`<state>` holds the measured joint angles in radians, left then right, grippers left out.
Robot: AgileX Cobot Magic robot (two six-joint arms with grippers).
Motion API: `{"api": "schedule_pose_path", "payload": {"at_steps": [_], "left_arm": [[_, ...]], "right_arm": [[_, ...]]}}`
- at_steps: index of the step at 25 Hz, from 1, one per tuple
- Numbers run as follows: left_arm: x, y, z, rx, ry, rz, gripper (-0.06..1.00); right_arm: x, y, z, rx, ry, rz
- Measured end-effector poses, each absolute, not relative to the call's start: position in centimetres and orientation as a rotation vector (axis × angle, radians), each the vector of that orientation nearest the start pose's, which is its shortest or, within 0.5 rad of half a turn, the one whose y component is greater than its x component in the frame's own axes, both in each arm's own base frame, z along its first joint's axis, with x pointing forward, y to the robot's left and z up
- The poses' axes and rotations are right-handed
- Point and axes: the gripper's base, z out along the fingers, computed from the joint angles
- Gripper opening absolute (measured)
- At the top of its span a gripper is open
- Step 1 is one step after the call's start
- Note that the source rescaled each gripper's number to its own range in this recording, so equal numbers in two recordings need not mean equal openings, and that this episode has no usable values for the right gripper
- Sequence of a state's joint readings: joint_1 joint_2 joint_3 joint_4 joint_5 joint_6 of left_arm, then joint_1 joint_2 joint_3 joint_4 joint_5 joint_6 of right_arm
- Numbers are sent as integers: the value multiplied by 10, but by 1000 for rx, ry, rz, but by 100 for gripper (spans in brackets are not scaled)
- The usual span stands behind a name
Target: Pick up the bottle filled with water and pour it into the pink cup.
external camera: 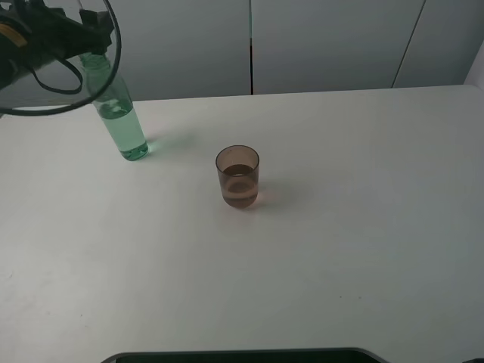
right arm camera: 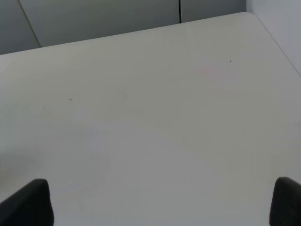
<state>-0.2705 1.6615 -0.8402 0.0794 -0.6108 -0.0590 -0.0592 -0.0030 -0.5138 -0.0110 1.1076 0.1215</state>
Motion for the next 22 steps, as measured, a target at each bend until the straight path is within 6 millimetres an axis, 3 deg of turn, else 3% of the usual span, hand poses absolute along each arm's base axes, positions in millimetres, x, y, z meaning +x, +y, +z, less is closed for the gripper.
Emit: {"api": "schedule_pose_path", "payload": {"at_steps": [4,10,18,22], "left_arm": [[350,-93,269,243,1926,-188,94],[355,-65,304,139,2307,-101,94],[332,-11,331,-61,2737,-17,94],[319,-5,335,-91,2797,2,94]], "right_arm": [[-9,0,277,188,2066,25],[-9,0,277,188,2066,25],[-9,0,277,188,2066,25],[-9,0,277,188,2066,25]]}}
